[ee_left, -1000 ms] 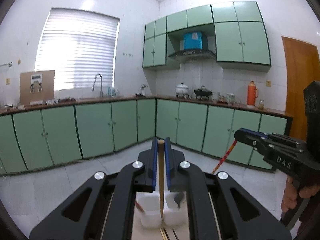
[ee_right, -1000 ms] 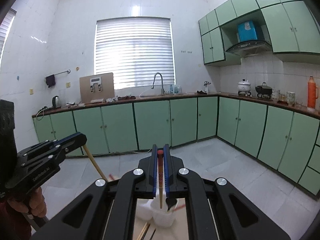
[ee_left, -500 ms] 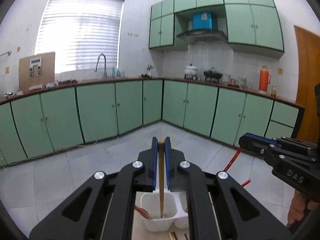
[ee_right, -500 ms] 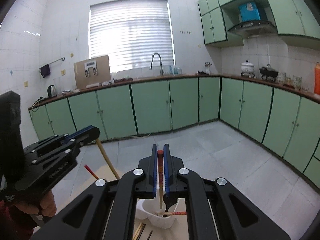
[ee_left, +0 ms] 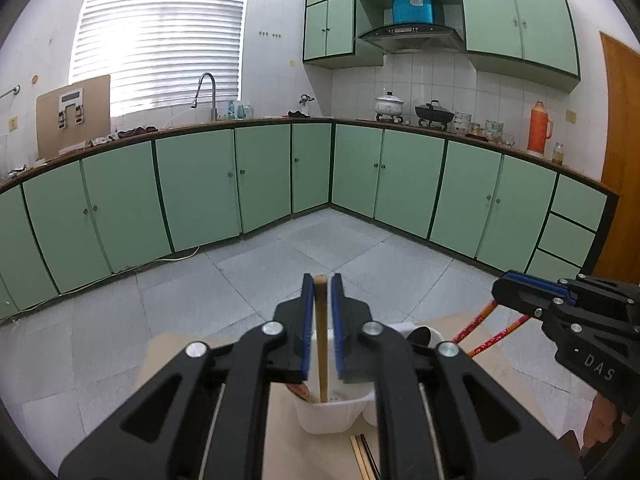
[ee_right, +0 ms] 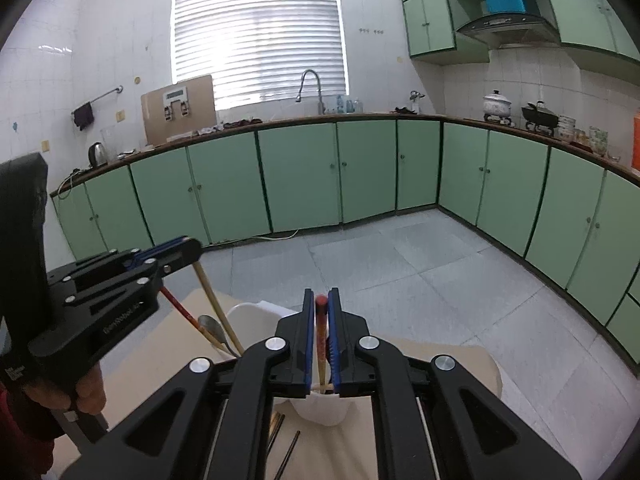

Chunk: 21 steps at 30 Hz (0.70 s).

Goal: Organize utensils
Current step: 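Open both tools and withdraw them from the holder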

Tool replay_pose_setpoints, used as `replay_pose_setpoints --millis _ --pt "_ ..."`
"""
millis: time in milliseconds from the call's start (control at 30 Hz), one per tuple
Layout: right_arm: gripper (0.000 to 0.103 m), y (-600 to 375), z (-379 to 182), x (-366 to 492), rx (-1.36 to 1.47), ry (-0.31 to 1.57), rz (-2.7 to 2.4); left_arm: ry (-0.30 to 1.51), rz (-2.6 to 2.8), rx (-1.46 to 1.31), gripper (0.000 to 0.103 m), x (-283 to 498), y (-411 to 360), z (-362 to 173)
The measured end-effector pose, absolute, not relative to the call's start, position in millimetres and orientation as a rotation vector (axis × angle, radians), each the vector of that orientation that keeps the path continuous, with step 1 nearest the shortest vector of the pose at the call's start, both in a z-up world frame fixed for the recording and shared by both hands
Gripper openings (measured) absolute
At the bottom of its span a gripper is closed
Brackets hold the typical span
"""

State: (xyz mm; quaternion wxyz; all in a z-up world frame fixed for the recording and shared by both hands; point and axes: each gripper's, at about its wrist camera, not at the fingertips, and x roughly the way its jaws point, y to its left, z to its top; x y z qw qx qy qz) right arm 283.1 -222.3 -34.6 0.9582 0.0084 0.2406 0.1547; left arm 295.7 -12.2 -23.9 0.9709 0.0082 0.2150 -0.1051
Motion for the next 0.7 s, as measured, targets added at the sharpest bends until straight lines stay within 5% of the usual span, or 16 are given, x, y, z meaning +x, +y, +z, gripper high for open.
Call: replay_pose_setpoints --millis 100,300,600,700 --pt "0.015 -229 -26 268 0.008 0.447 0.283 0.402 -0.205 0.019 0.031 281 -7 -16" --pt "0.040 -244 -21 231 0.026 0.386 0.240 0.331 -0.206 0.030 0.056 235 -2 -4" --pt "0.055 -246 -41 182 0.060 0.398 0.227 0.324 -0.204 0.024 0.069 173 5 -20" --pt "0.067 -244 -49 167 0.072 0.407 0.223 0.330 -0.189 0.039 0.082 156 8 -32"
